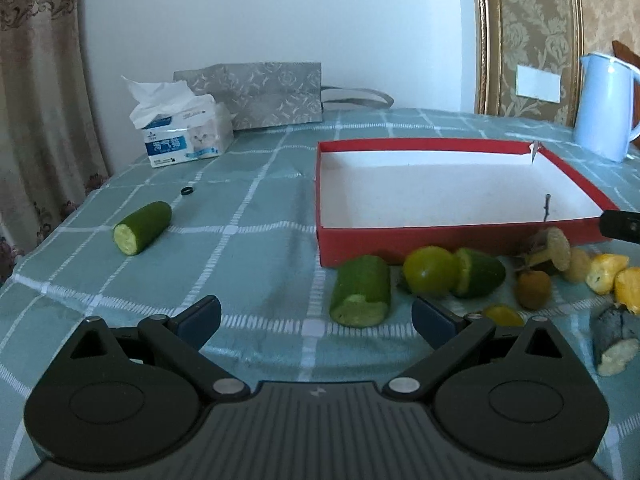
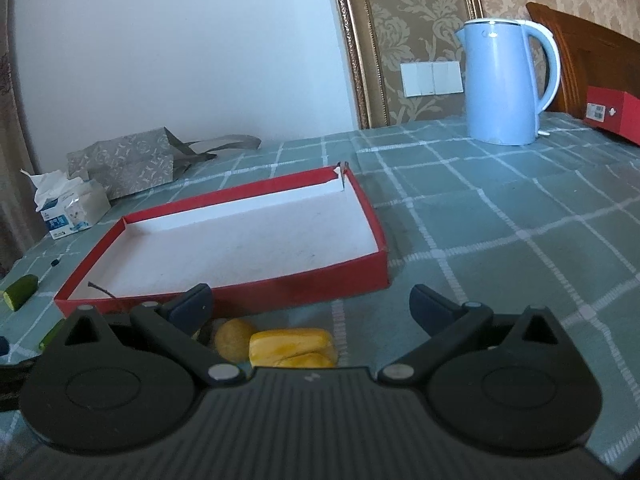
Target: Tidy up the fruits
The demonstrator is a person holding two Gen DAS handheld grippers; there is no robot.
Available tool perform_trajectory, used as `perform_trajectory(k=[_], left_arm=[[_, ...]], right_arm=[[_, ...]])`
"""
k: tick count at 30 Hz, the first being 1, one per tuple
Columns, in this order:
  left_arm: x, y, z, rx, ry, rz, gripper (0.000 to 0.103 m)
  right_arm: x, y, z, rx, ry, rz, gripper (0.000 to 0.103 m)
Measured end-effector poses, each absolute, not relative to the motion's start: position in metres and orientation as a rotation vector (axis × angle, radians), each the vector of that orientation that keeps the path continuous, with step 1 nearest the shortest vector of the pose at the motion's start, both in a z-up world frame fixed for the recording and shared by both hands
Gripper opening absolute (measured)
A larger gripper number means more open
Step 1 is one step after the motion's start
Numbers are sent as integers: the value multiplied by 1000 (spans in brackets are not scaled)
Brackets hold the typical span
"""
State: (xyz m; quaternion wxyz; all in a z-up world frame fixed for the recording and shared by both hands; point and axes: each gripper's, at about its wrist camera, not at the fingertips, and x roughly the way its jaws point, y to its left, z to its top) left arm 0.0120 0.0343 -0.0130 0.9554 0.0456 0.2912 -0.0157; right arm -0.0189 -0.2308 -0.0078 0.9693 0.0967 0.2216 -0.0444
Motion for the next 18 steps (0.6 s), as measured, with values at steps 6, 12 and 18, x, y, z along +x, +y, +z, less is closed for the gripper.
perform_trajectory(k=[6, 12, 18], left_arm=[[26, 25, -15, 122, 607, -46, 102], [32, 28, -18, 99, 616, -60, 102], [36, 29, -22, 101, 614, -75, 101]], right_arm=[[-20, -231, -8, 192, 446, -86, 103], [-19, -229, -8, 187, 446, -74, 103], [-23, -224, -7, 163, 421, -46, 103]])
